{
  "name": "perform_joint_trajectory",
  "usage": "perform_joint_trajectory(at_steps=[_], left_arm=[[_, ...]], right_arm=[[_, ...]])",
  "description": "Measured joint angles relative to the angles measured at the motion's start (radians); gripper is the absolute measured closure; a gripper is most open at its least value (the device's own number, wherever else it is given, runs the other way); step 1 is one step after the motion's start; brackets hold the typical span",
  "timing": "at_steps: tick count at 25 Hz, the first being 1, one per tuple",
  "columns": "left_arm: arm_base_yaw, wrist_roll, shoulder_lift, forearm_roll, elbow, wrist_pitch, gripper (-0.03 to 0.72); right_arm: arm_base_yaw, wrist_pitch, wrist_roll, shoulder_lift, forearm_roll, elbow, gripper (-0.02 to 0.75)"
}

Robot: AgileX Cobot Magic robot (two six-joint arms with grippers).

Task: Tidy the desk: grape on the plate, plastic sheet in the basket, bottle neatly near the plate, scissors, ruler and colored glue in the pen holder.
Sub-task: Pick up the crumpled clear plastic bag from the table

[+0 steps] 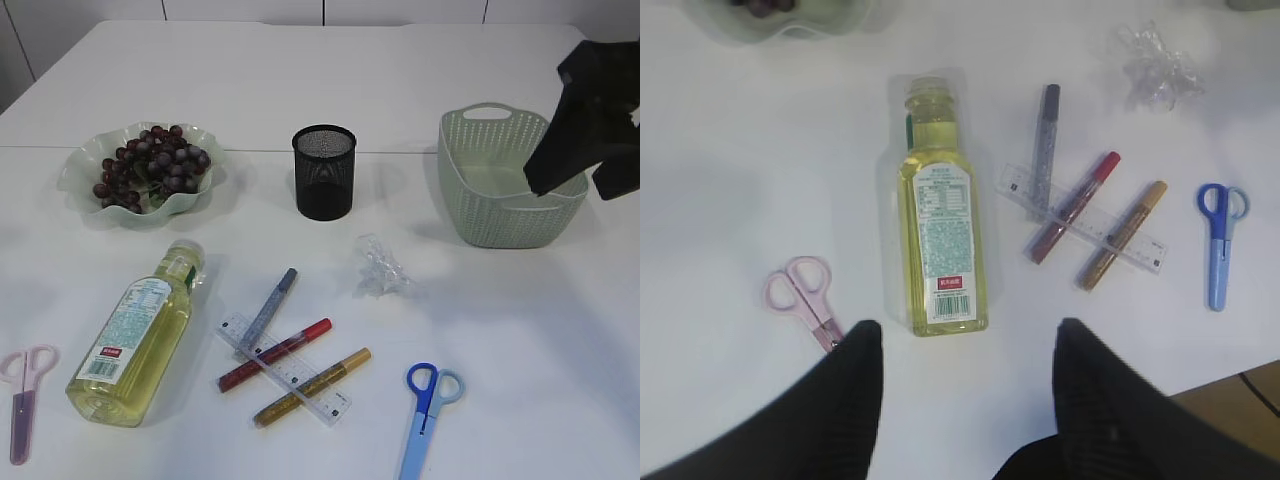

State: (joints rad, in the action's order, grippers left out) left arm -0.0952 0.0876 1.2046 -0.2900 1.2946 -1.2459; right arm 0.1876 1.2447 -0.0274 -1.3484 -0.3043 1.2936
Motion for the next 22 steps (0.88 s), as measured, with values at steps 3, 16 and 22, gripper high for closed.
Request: perform_joint_trajectory(at_steps=[3, 16, 22], left_arm=[[0.0, -0.01, -0.032, 0.0, 0.0, 0.0, 0.284], [0.0, -0.05, -0.132, 0.0, -0.002, -0.007, 0.284], [0.0, -0.078, -0.141, 0.0, -0.002, -0.009, 0.284]], right_arm=[[0.017, -0.023, -0.004, -0.018, 0.019, 0.0, 0.226], [0.247, -0.031, 0.088, -0.429, 0.284, 0.256, 0.226], [0.247, -0.034, 0.088, -0.581, 0.293, 0.359, 0.227]])
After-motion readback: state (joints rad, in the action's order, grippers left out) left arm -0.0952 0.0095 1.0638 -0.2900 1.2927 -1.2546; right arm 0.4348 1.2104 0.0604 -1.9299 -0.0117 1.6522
